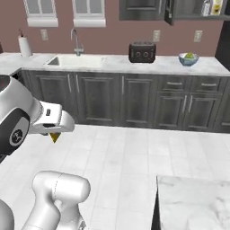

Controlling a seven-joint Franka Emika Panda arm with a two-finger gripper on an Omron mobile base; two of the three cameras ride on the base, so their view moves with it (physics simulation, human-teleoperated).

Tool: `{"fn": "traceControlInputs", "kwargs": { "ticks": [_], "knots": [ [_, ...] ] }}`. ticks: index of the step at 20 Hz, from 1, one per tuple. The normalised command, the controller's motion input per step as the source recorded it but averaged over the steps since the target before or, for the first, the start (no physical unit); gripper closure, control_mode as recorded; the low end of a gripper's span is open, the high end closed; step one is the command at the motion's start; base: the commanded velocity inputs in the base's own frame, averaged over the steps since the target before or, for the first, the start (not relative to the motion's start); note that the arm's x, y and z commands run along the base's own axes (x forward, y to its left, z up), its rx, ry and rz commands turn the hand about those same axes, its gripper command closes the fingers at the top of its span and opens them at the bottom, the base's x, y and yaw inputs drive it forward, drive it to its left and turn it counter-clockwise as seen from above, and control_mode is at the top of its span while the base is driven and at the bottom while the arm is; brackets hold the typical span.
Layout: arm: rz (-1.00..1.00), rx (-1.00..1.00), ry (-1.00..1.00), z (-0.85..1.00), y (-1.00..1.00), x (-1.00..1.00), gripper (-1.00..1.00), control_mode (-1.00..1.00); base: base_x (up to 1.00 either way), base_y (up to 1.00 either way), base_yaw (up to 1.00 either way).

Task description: Pick the cheese from the fridge and the cheese grater from the cabinet and place them next to the salad bowl.

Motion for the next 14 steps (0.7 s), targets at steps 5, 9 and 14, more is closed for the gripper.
{"fn": "traceControlInputs", "kwargs": {
  "ticks": [5, 9, 14],
  "knots": [
    [0.0, 0.0, 0.0, 0.0, 0.0, 0.0, 1.0, 1.0, 1.0, 0.0, 0.0],
    [0.0, 0.0, 0.0, 0.0, 0.0, 0.0, 1.0, 1.0, 1.0, 0.0, 0.0],
    [0.0, 0.0, 0.0, 0.0, 0.0, 0.0, 1.0, 1.0, 1.0, -0.02, 0.0]
  ]
}}
